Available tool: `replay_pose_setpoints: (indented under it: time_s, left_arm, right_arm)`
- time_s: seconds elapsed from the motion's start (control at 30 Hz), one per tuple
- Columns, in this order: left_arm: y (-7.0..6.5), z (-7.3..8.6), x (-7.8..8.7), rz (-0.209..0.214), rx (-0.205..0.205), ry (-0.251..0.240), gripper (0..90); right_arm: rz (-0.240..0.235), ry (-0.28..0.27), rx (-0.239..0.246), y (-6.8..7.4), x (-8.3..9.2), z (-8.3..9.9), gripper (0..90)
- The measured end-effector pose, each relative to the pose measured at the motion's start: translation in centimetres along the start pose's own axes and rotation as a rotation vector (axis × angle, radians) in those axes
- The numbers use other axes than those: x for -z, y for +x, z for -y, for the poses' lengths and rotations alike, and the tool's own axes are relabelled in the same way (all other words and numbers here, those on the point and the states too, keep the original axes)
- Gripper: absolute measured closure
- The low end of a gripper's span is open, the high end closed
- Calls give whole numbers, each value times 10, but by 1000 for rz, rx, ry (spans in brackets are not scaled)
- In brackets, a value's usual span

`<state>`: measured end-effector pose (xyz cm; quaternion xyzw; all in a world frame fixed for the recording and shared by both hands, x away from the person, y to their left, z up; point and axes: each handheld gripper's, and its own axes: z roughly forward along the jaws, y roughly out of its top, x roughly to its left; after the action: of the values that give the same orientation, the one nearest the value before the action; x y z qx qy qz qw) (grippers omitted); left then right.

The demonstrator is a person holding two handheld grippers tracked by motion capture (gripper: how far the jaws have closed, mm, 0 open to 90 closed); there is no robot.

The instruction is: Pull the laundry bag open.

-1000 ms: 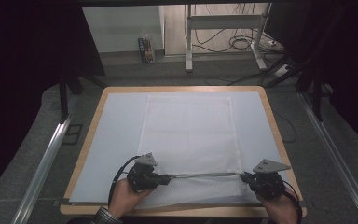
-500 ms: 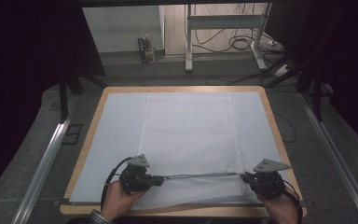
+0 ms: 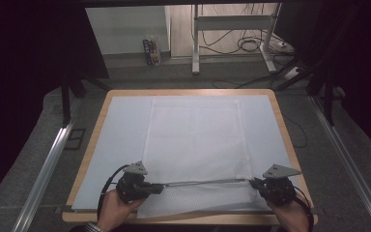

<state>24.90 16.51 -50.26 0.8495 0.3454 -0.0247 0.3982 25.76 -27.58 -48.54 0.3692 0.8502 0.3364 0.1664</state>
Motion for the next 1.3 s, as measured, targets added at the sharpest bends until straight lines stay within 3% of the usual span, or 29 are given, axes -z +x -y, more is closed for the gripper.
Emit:
replay_pose_setpoints:
  time_s: [0.1, 0.23, 0.3, 0.37, 1.03, 1.3]
  left_arm:
    - [0, 1, 0, 2, 1, 0, 874]
    - [3, 3, 3, -25, 5, 12, 874]
    - [4, 5, 5, -15, 17, -4, 874]
    - [5, 6, 7, -37, 14, 8, 874]
    - [13, 19, 21, -44, 64, -17, 874]
    - [16, 23, 27, -65, 71, -16, 874]
  right_arm:
    - [-3, 0, -2, 0, 0, 0, 832]
    - [2, 2, -5, -1, 0, 0, 832]
    - [-1, 2, -8, -1, 0, 0, 832]
    - [7, 6, 2, 0, -1, 0, 833]
    - [10, 0, -13, -2, 0, 0, 833]
    - [14, 4, -13, -2, 1, 0, 833]
